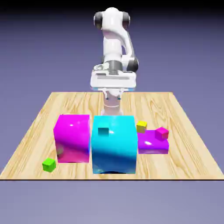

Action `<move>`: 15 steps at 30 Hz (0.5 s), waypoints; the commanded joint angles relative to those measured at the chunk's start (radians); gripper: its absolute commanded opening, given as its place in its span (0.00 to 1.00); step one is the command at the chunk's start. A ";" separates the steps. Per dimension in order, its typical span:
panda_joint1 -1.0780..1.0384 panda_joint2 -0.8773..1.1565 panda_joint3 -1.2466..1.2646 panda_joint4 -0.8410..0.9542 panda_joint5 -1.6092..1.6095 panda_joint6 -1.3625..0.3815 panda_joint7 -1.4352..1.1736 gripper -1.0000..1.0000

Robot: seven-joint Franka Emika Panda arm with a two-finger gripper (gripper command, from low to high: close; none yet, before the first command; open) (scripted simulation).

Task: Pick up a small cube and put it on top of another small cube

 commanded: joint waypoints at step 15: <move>-0.113 0.534 -0.116 0.544 0.049 -0.532 -0.072 0.50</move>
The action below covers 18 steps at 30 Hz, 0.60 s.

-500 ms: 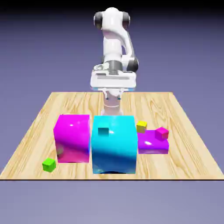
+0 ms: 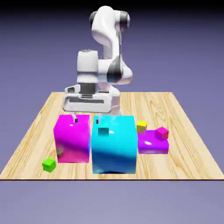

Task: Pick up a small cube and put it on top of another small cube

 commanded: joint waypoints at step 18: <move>-0.132 0.641 -0.139 0.652 0.058 -0.639 -0.087 0.50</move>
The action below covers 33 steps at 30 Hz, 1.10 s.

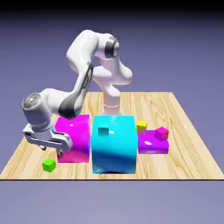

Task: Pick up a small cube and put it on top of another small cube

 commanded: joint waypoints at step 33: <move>0.293 0.214 0.251 0.121 0.148 -0.223 -0.233 0.00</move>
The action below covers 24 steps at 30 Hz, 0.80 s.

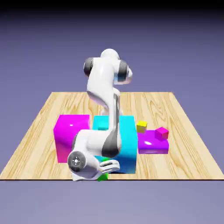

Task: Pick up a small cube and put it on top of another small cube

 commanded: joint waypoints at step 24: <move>0.266 -0.762 0.512 -0.860 -0.362 0.208 -0.055 0.00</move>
